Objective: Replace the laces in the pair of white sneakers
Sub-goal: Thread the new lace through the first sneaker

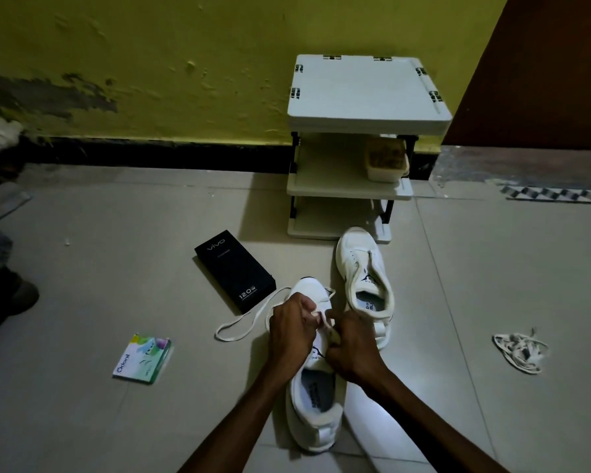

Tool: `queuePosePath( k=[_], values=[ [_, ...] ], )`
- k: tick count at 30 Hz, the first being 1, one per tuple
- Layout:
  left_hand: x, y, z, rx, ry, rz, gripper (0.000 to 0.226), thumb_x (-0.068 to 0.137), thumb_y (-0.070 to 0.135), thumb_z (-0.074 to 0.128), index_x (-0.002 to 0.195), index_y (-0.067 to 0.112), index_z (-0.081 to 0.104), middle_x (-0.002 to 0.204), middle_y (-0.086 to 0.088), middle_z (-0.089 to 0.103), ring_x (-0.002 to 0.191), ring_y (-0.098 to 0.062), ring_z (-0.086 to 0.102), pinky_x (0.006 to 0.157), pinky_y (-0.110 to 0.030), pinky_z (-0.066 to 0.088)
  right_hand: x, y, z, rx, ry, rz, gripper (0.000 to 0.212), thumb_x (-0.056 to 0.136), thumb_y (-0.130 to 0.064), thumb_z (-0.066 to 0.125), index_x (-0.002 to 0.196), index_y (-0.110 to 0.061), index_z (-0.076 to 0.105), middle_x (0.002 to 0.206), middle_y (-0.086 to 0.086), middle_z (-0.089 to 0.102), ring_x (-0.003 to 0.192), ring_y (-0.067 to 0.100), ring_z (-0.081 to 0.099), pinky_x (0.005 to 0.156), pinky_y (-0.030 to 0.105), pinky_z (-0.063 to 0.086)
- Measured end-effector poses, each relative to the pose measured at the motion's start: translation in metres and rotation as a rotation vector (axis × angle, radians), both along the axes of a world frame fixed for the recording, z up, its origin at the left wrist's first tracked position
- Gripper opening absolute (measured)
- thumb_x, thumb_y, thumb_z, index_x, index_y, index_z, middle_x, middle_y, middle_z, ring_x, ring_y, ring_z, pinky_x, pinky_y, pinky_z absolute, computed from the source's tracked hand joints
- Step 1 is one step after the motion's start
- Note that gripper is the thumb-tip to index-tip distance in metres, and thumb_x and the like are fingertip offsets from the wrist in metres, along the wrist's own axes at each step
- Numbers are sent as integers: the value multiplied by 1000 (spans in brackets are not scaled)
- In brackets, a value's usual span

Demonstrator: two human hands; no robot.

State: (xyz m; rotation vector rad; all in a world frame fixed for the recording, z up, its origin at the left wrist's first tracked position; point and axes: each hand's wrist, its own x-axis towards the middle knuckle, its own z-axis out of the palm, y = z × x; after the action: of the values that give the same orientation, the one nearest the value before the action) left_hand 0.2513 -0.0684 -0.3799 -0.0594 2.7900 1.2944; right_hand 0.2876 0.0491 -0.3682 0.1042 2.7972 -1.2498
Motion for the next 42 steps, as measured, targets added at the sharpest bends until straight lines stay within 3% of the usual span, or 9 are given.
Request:
queuePosePath(
  k=[3,7,12,21,26,30,32,36,42],
  values=[
    [4,-1,1,30,19,-13,27,81,18,74,96,24,52,74,9,63,78,-14,62,68,-27,45,1,1,-3,-31,-14,-4,26,60,-18,58,83,-6,60,81,3,63,78,17,59,67,31,53],
    [5,2,1,19,56,-73,38,81,0,61,100,26,42,65,9,57,69,-12,57,59,-20,33,2,0,-1,-63,-40,-3,20,61,-16,56,80,-9,58,76,-1,61,74,15,58,58,17,39],
    [6,6,9,26,46,-64,42,75,-3,61,102,19,38,68,7,57,59,1,49,56,-13,38,2,0,-3,-91,-46,-13,21,62,-12,56,82,-9,61,78,-1,62,76,18,60,62,27,49],
    [9,15,10,30,19,154,37,74,-1,62,94,21,40,63,13,51,66,-10,45,60,-27,29,2,0,-6,-90,-16,-16,21,68,-22,59,84,-9,60,80,3,65,75,16,61,67,32,52],
    [3,12,0,92,-26,208,31,74,3,66,86,26,49,67,12,63,76,-14,62,67,-31,46,3,5,7,-186,-85,-4,32,72,-19,77,100,-22,60,80,-11,63,71,-3,57,58,8,42],
    [-3,5,-10,216,-124,157,40,71,-3,69,83,27,46,70,6,70,76,-16,68,76,-40,56,-7,9,14,-214,-209,-59,9,92,-20,56,97,-15,61,73,-3,61,63,7,56,65,27,48],
    [-5,3,-10,200,-146,90,40,75,-3,66,91,24,42,73,5,70,75,-18,67,77,-35,54,-11,10,15,-243,-268,-132,14,95,-21,48,90,-15,59,73,3,64,62,14,60,61,29,48],
    [-3,2,0,86,-109,-22,41,78,-3,62,103,17,37,75,9,67,76,-15,64,75,-30,49,-16,6,14,18,-188,-140,5,87,-15,58,85,-19,62,70,0,66,65,15,62,52,18,40],
    [5,3,0,67,-72,-8,40,81,-4,57,103,18,33,71,13,62,76,-11,62,71,-25,46,-20,-8,8,209,-27,-183,35,80,-9,56,55,-22,35,52,-11,38,49,1,37,44,18,18]
  ],
)
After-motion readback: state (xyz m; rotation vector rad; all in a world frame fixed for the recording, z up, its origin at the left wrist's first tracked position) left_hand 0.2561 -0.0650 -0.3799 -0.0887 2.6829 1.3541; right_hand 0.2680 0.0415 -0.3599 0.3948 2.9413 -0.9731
